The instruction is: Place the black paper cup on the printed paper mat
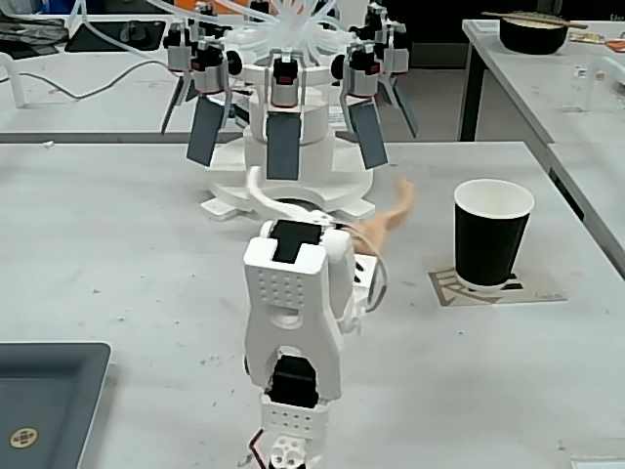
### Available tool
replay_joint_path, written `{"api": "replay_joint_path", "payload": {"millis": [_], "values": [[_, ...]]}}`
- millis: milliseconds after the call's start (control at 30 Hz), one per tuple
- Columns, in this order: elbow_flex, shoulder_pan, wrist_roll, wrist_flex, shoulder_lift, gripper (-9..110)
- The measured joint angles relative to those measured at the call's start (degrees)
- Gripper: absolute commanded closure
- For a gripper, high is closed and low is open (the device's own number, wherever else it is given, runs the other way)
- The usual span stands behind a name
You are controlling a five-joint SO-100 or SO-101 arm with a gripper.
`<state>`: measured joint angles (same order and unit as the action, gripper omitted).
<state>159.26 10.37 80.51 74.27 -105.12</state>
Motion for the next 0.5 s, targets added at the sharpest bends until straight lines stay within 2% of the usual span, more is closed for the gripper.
{"api": "replay_joint_path", "payload": {"millis": [100,333,500], "values": [[0.09,-3.52,0.0,-0.35,-0.44,50],[-0.7,-9.76,0.0,-3.08,-0.53,68],[-4.31,-13.97,0.0,-6.42,-0.53,74]]}}
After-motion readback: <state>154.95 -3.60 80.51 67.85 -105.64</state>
